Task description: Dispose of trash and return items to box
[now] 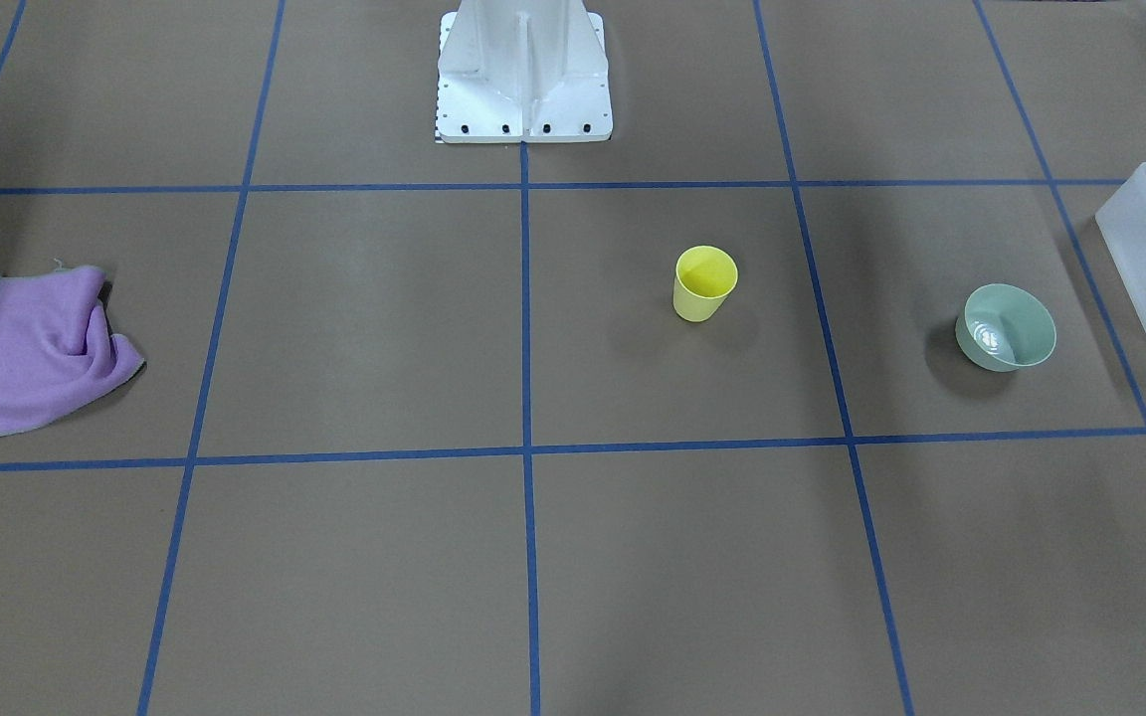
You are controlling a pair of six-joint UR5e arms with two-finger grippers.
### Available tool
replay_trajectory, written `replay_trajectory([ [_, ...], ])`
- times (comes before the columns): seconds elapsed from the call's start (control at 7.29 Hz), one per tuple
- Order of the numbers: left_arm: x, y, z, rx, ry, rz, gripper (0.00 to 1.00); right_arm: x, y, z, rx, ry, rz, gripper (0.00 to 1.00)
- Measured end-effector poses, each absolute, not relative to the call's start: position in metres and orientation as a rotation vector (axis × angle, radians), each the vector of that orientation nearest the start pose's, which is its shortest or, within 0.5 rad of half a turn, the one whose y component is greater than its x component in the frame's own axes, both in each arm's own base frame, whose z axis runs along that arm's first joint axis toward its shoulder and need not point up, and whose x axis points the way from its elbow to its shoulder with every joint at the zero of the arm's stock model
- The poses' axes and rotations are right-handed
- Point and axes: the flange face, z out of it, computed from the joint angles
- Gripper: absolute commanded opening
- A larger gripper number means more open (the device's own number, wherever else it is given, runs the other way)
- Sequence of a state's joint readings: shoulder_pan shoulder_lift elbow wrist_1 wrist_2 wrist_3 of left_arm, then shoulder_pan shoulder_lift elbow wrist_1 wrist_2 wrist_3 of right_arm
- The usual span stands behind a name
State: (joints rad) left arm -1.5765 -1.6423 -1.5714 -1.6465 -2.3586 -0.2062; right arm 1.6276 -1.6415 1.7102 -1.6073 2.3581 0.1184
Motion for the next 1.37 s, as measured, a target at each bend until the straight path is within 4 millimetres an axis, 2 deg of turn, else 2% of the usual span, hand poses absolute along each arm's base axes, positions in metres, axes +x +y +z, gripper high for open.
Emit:
replay_trajectory([
  [0.27,-0.065,-0.523,0.620,0.070,0.797,-0.138,0.98,0.089,-0.462,0.623,0.013,-0.789,0.151,1.00],
  [0.82,-0.065,-0.527,0.607,0.099,0.798,-0.123,0.98,0.084,-0.467,0.608,0.035,-0.779,0.126,1.00],
  [1.37,-0.063,-0.530,0.589,0.124,0.799,-0.111,0.98,0.076,-0.466,0.619,0.016,-0.772,0.112,1.00],
])
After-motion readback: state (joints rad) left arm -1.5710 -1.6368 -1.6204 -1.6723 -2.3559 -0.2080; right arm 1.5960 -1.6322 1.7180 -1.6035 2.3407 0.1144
